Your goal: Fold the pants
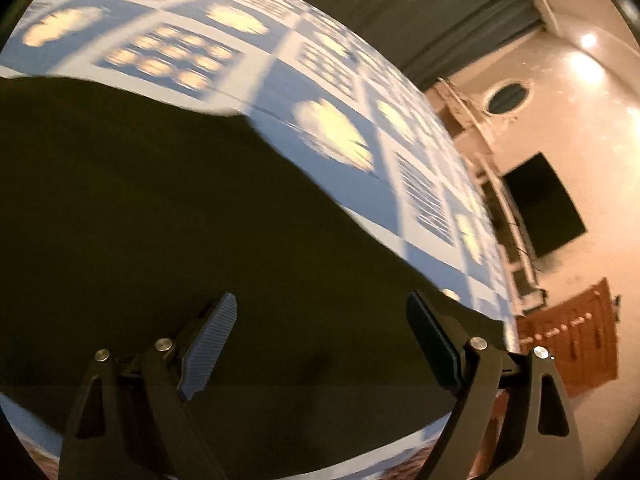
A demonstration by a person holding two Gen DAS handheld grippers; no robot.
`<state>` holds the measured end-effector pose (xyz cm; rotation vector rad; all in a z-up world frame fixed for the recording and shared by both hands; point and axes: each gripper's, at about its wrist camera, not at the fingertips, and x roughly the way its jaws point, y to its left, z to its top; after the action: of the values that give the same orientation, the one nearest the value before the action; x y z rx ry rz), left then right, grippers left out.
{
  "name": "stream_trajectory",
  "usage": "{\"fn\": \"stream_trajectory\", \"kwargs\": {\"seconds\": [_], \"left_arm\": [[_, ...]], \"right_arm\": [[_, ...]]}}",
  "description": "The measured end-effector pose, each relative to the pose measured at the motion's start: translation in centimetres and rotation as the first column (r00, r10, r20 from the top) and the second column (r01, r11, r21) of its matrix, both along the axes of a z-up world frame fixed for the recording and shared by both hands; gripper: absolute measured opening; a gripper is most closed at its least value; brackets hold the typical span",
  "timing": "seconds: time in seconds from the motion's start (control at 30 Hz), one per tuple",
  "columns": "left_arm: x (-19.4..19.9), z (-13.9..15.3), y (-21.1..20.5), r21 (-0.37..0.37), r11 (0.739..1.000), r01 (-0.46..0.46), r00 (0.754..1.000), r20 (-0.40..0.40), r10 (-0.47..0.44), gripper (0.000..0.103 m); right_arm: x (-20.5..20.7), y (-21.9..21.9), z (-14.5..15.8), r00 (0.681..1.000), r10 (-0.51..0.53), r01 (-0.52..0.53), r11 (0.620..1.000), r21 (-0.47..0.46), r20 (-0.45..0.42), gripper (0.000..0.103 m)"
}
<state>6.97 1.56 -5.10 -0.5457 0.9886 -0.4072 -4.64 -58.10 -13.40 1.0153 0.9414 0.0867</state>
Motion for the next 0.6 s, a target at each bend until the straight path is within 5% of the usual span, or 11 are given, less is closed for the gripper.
{"fn": "stream_trajectory", "kwargs": {"seconds": [0.13,0.27,0.4,0.6], "left_arm": [[-0.8,0.2,5.5,0.074,0.995,-0.068,0.997,-0.029,0.070,0.085],[-2.2,-0.1,10.6,0.032,0.988,-0.149,0.988,-0.032,0.150,0.085],[-2.5,0.0,12.2,-0.032,0.985,-0.167,0.985,-0.045,0.166,0.085],[-2.3,0.4,11.1,0.012,0.989,-0.149,0.987,-0.056,0.149,0.085]], "right_arm": [[-0.4,0.2,2.0,0.998,-0.051,0.051,0.999,-0.009,0.037,0.023],[-0.3,1.5,5.4,0.994,-0.062,0.065,0.998,-0.025,0.086,0.023],[1.3,4.9,10.2,0.988,-0.037,0.048,0.996,-0.071,0.152,0.023],[4.7,13.0,16.5,0.968,0.064,-0.025,0.987,-0.158,0.245,0.023]]}}
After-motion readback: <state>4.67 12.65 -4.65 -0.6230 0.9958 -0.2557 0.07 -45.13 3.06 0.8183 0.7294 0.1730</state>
